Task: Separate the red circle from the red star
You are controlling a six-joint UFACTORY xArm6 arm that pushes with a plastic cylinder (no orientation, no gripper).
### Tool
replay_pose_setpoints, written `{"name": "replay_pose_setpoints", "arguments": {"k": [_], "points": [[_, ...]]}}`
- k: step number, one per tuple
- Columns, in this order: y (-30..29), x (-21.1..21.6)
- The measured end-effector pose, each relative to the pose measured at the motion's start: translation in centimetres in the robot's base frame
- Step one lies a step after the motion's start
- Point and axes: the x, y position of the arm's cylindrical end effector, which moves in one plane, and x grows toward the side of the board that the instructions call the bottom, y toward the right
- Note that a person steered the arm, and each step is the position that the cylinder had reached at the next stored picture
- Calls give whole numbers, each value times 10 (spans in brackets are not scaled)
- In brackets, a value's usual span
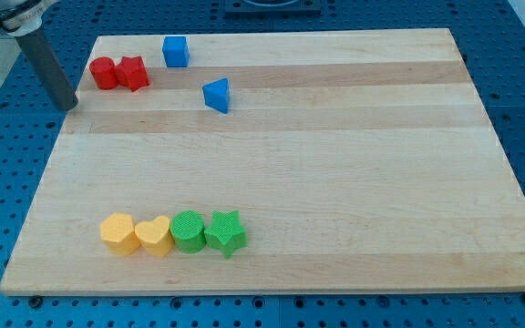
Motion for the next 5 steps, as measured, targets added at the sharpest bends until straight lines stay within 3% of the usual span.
{"name": "replay_pose_setpoints", "arguments": {"k": [1, 3, 4, 5], "points": [[-1, -7], [4, -118], [45, -120], [58, -57]]}}
